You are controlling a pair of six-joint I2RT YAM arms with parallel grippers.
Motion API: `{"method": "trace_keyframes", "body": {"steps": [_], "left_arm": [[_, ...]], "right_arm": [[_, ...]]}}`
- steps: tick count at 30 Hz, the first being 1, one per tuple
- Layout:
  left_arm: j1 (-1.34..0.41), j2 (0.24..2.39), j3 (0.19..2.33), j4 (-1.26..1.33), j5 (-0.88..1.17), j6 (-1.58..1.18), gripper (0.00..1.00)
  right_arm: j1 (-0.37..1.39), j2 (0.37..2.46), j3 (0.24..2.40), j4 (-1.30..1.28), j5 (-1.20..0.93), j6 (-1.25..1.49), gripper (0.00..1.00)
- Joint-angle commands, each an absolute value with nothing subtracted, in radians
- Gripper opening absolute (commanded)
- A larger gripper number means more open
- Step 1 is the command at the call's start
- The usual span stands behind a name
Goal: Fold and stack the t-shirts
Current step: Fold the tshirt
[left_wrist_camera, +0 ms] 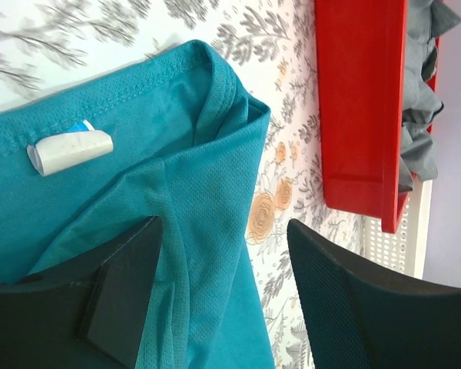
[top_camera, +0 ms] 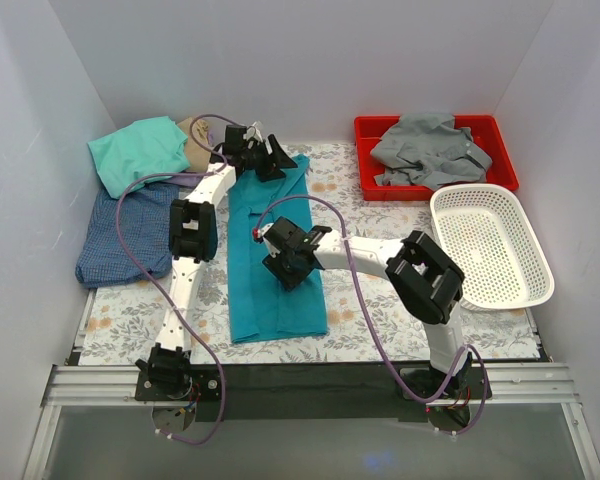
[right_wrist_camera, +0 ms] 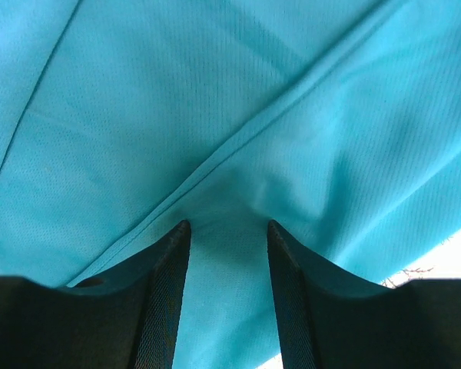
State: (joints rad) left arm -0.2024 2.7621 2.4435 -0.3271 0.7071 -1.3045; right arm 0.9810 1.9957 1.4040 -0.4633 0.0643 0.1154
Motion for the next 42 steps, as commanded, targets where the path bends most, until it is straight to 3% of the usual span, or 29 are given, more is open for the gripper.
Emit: {"method": "trace_keyframes", "body": {"steps": [1, 13, 14, 16, 17, 21, 23, 25, 31, 36, 42], "left_arm": [[-0.184, 2.741, 2.479, -0.31, 0.663, -1.282, 0.65], [-0.19, 2.616, 2.456, -0.233, 0.723, -1.266, 0.7], [-0.193, 2.585, 2.436, -0.23, 0.716, -1.253, 0.75], [-0.204, 2.472, 2.364, -0.23, 0.683, -1.221, 0.75], [-0.206, 2.432, 2.329, -0.235, 0.67, -1.22, 0.83], [-0.21, 2.186, 2.096, -0.379, 0.528, -1.16, 0.85], [-0.215, 1.989, 1.837, -0.379, 0.401, -1.134, 0.87], [-0.215, 1.801, 1.579, -0.362, 0.306, -1.169, 0.9], [-0.225, 1.412, 1.084, -0.451, 0.238, -1.285, 0.91], [-0.235, 1.072, 0.841, -0.541, 0.305, -1.435, 0.92], [-0.256, 0.891, 0.701, -0.673, 0.336, -1.565, 0.92]], "right_arm": [[0.977, 1.965, 1.367, -0.531, 0.037, 0.156, 0.51], [1.023, 1.789, 1.329, -0.414, 0.118, 0.109, 0.54], [1.022, 1.773, 1.327, -0.407, 0.135, 0.103, 0.54], [1.02, 1.723, 1.318, -0.39, 0.17, 0.084, 0.56], [1.017, 1.706, 1.316, -0.387, 0.196, 0.081, 0.56], [0.944, 1.608, 1.246, -0.408, 0.255, 0.103, 0.59], [0.861, 1.557, 1.156, -0.4, 0.207, 0.113, 0.59], [0.762, 1.487, 1.097, -0.38, 0.085, 0.138, 0.6], [0.67, 1.338, 0.896, -0.327, -0.181, 0.201, 0.61], [0.667, 1.289, 0.784, -0.267, -0.379, 0.282, 0.61], [0.669, 1.246, 0.689, -0.213, -0.466, 0.379, 0.61]]}}
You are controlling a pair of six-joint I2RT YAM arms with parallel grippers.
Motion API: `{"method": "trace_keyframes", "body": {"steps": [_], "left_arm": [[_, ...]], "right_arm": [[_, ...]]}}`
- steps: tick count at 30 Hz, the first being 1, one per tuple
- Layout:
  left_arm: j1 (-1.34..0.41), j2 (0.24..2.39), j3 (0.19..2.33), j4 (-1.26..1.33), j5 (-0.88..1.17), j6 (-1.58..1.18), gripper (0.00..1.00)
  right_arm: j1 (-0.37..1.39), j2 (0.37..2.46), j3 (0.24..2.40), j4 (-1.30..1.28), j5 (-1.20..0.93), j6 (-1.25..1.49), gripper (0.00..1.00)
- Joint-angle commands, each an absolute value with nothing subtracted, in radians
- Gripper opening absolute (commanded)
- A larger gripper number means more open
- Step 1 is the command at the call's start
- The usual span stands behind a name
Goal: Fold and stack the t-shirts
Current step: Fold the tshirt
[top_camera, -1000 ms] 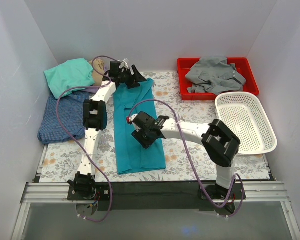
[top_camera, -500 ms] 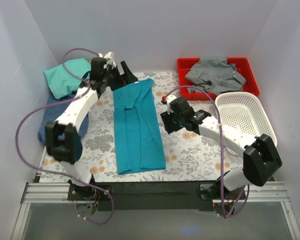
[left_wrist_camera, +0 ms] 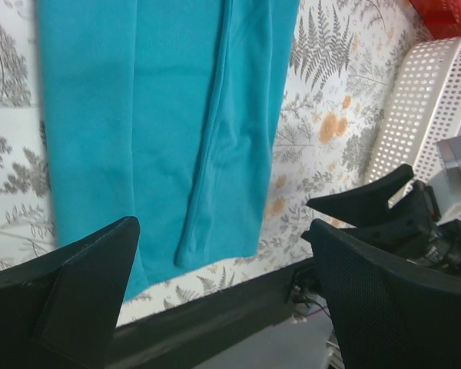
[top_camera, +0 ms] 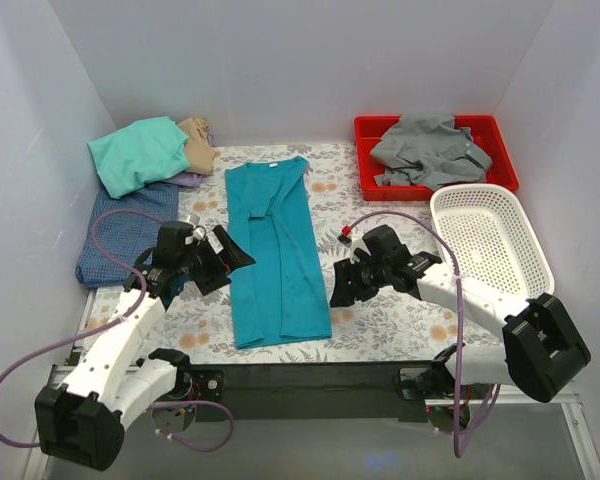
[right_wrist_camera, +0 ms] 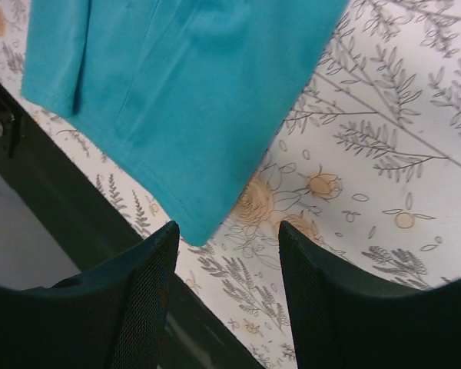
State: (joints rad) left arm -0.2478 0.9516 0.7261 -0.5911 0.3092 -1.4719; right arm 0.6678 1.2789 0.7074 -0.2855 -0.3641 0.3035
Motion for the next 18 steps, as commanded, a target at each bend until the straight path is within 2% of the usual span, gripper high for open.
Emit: {"method": "trace_keyframes", "body": {"steps": [1, 11, 18], "left_arm": [[-0.259, 0.853, 0.683, -0.683, 0.342, -1.58, 0.92], [-0.264, 0.571, 0.457, -0.88, 0.287, -1.741, 0.93], [-0.268, 0.526, 0.414, -0.893, 0.279, -1.789, 0.93]], "right_arm": [[0.669, 1.24, 0.677, -0.204, -0.471, 0.391, 0.61], [0.672, 1.163, 0.534, -0.129, -0.515, 0.494, 0.6], [0.687, 1.158, 0.451, -0.042, -0.518, 0.569, 0.6]]}}
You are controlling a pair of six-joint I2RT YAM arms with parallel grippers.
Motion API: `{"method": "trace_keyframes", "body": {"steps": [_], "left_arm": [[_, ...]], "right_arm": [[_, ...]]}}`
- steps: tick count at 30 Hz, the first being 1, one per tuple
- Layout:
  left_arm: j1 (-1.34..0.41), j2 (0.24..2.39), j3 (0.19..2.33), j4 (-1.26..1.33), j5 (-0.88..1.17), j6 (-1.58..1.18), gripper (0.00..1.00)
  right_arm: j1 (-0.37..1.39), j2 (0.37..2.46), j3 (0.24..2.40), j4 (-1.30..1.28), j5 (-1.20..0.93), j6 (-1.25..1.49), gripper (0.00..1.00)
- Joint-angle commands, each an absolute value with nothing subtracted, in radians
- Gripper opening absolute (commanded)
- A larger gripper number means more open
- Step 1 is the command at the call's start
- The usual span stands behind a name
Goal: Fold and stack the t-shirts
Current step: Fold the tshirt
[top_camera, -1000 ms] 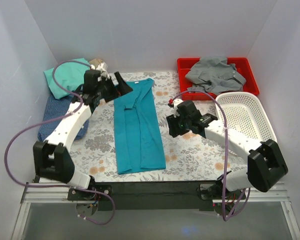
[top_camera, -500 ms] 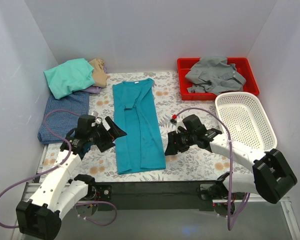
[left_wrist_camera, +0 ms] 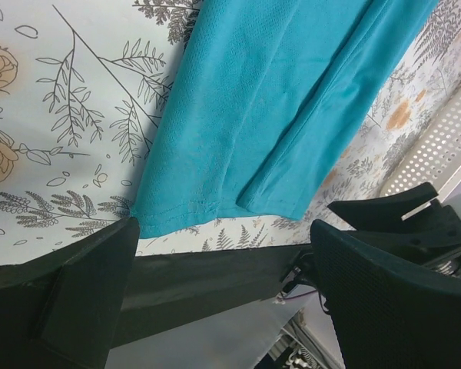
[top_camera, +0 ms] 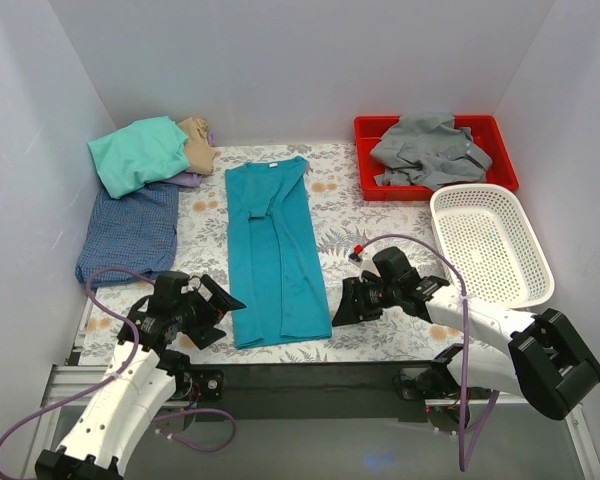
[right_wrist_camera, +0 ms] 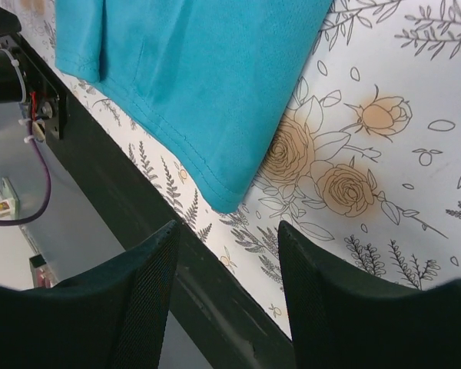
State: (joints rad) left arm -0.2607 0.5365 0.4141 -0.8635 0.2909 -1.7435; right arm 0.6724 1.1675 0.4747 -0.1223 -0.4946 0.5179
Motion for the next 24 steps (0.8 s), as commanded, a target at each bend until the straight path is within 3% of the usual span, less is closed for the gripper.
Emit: {"method": "trace_keyframes", "body": {"steps": [1, 18, 24], "left_arm": [[-0.273, 0.522, 0.411, -0.896, 0.279, -1.799, 0.93], [-0.35, 0.705, 0.367, -0.755, 0.16, -1.861, 0.9], [-0.434, 0.747, 0.344, -0.715, 0.137, -1.913, 0.71]], "right_arm": [[0.692, 1.16, 0.446, -0.032, -0.515, 0.577, 0.6], [0.733, 1.367, 0.552, 0.034, -0.472, 0.552, 0.59], [0.732, 1.385, 0.548, 0.041, -0.474, 0.577, 0.59]]}}
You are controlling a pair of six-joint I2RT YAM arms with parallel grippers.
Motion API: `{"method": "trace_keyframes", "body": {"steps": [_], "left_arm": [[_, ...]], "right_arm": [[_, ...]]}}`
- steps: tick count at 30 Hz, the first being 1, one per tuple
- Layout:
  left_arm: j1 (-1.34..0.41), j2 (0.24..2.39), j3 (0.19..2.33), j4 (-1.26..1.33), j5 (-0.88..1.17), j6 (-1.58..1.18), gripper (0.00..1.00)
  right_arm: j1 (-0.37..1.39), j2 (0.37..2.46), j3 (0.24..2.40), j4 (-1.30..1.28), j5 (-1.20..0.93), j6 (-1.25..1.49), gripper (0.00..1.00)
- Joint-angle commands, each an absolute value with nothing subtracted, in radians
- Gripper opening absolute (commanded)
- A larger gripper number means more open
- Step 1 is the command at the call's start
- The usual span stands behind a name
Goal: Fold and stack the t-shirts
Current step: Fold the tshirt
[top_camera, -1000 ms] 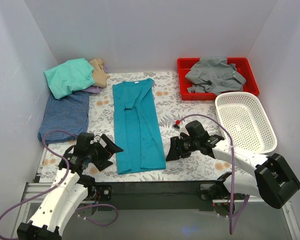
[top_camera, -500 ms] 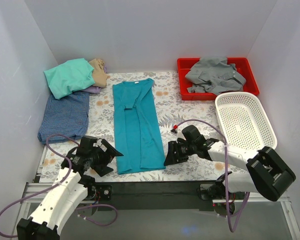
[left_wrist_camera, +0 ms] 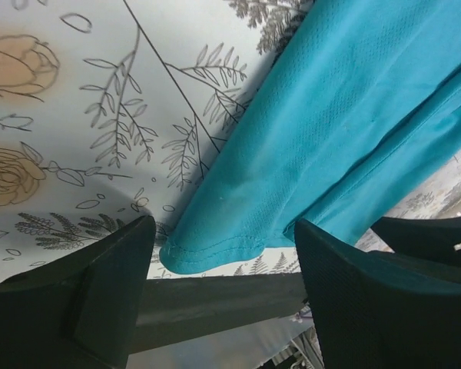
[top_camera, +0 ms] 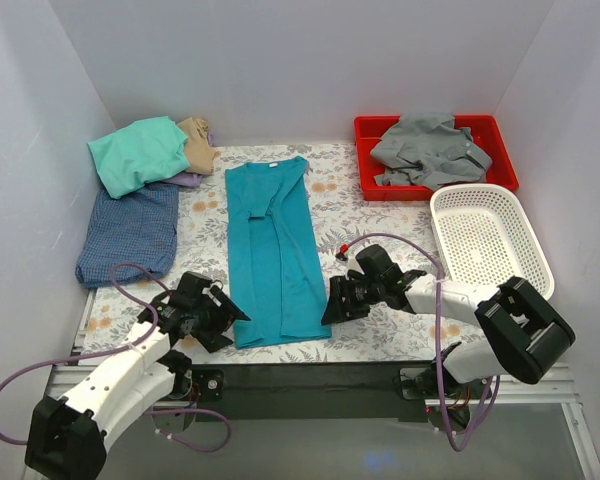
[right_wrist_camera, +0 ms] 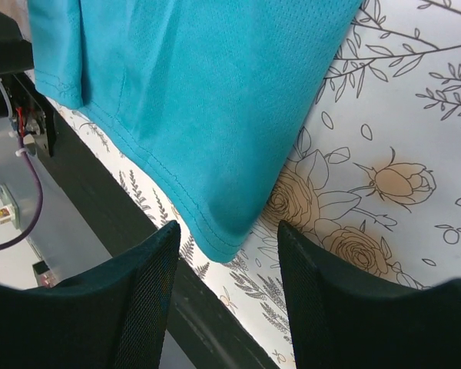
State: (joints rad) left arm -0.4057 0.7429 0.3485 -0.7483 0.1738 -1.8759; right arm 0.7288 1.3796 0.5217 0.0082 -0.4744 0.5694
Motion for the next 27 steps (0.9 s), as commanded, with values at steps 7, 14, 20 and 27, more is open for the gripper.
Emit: {"method": "trace_keyframes", "body": {"steps": [7, 14, 20, 27], "left_arm": [[-0.492, 0.746, 0.311, -0.683, 0.144, -1.953, 0.53], [-0.515, 0.726, 0.316, -0.692, 0.133, -1.953, 0.27], [-0.522, 0.721, 0.319, -0.687, 0.132, -1.948, 0.0], [-0.525, 0.75, 0.422, -0.693, 0.104, -1.901, 0.0]], "right_arm": [[0.747, 1.396, 0.511, 0.103, -0.511, 0.638, 0.57], [0.79, 1.447, 0.526, 0.121, -0.508, 0.658, 0.42], [0.796, 1.451, 0.526, 0.123, -0.488, 0.661, 0.12], [0.796, 1.402, 0.56, 0.112, -0.486, 0.632, 0.01]]}}
